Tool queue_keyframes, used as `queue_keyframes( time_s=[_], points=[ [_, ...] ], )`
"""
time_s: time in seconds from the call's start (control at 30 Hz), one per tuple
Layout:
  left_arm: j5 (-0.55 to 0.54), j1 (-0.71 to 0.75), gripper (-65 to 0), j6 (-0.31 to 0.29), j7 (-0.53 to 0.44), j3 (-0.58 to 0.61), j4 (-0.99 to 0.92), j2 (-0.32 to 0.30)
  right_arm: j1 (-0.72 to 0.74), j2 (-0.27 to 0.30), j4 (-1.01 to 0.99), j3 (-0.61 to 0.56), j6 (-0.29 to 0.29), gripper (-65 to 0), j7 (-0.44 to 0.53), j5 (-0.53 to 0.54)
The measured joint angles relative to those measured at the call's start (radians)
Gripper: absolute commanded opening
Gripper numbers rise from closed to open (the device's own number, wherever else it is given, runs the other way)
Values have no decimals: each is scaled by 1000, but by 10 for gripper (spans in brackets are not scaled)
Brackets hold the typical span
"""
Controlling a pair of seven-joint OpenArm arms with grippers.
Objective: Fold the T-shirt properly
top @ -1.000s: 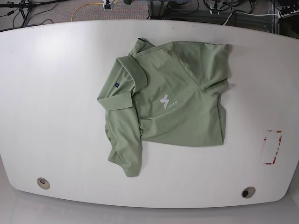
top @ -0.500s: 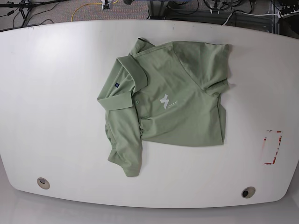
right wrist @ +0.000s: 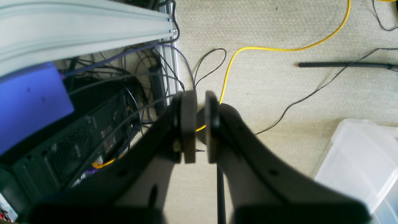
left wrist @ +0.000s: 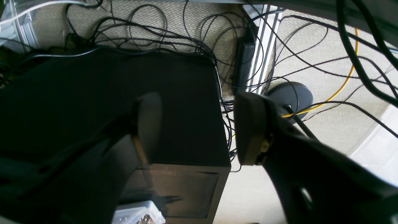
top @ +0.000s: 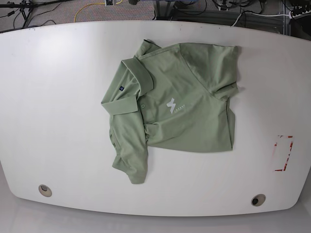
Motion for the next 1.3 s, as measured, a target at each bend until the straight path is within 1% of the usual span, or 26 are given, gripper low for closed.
queue_keyframes(
  time_s=[0.23,0.37,1.03,1.17,1.3],
  points=[
    [1,-7,-301,1,6,-1,7,5,16,-4,-11,-1,0,-602,-19,0],
    [1,-6,-302,0,8,-1,14,10,19,-9,-11,-1,0,-602,-6,0],
    [1,0,-299,0,11,-1,20,10,8,-8,1,0,0,-601,-8,0],
    [1,15,-296,1,3,-1,55,10,-13,-8,37,0,-1,-601,-9,0],
    [-2,62,-299,0,1,-1,138,11,-60,-11,109,1,-1,-602,-6,-1]
  ],
)
